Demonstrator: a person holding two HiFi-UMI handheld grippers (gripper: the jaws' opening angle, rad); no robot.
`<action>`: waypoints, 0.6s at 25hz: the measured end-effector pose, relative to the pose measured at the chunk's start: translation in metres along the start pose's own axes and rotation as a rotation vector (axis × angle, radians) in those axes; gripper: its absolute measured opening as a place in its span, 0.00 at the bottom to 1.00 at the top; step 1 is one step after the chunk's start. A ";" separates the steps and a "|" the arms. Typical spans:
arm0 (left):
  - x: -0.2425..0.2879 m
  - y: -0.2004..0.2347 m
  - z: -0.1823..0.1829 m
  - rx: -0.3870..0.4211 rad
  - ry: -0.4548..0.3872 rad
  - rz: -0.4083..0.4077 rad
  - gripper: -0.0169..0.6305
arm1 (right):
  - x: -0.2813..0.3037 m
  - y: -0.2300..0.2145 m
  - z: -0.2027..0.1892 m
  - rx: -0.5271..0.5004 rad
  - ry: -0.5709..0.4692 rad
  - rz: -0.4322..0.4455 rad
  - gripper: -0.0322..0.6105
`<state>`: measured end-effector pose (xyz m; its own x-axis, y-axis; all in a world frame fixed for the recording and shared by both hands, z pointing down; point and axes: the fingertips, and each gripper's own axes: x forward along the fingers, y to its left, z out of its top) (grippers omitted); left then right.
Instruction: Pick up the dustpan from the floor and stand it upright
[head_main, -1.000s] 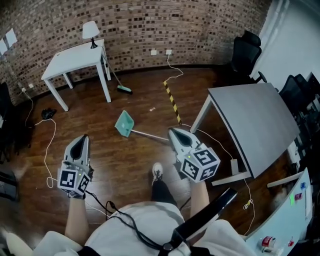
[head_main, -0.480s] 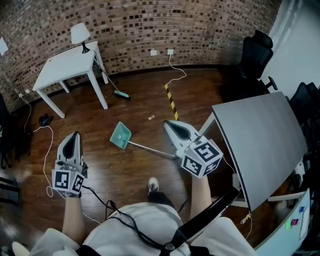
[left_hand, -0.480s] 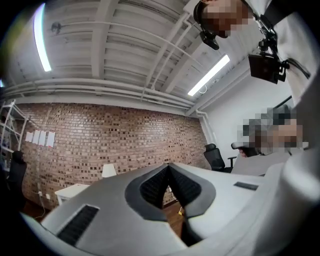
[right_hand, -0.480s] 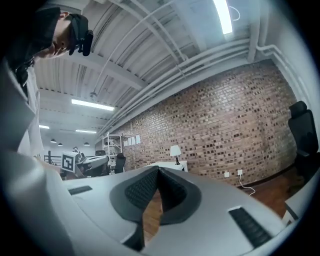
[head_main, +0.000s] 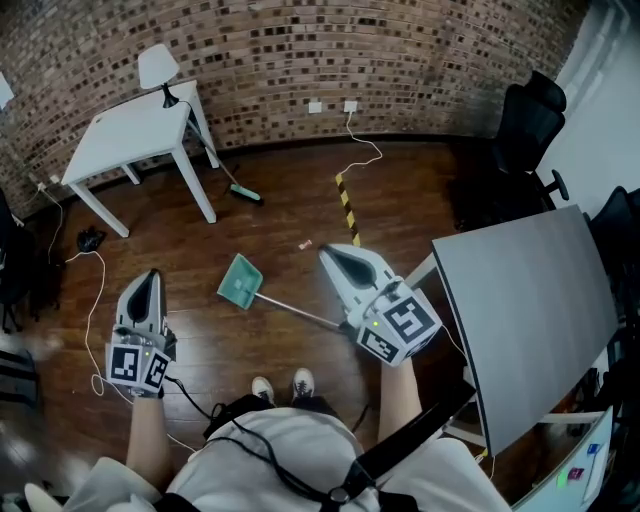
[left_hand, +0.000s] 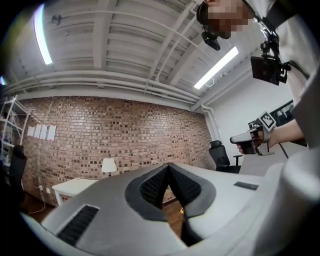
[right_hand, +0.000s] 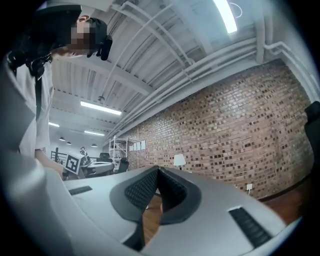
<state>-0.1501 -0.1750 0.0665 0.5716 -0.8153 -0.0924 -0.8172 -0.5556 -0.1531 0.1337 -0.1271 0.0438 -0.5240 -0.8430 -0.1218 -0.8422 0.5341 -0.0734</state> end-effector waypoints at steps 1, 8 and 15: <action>0.004 0.003 -0.001 0.008 0.003 -0.002 0.01 | 0.003 -0.005 0.001 0.003 -0.012 -0.017 0.05; 0.022 0.022 -0.006 0.019 0.007 -0.042 0.01 | 0.024 -0.010 -0.006 -0.008 0.001 -0.084 0.05; 0.028 0.038 -0.009 0.031 -0.005 -0.078 0.01 | 0.042 0.000 -0.016 -0.051 0.039 -0.114 0.05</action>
<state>-0.1659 -0.2207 0.0664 0.6342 -0.7686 -0.0838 -0.7674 -0.6123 -0.1902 0.1093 -0.1638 0.0547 -0.4280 -0.9005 -0.0774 -0.9015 0.4314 -0.0343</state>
